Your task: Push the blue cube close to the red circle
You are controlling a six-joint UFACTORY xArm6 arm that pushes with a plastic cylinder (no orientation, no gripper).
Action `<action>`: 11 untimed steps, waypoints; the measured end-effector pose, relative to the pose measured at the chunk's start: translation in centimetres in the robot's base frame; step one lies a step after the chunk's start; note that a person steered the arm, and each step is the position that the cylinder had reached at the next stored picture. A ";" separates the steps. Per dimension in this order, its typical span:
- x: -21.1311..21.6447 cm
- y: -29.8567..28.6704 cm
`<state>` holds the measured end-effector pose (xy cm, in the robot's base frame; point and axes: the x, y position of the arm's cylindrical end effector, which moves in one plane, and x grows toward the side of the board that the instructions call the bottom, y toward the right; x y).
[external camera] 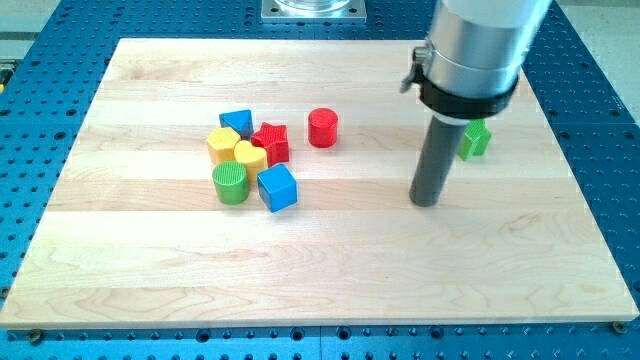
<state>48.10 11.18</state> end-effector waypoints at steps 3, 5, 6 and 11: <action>5.5 -17.0; 2.2 -16.9; 1.2 -14.5; -6.4 -12.4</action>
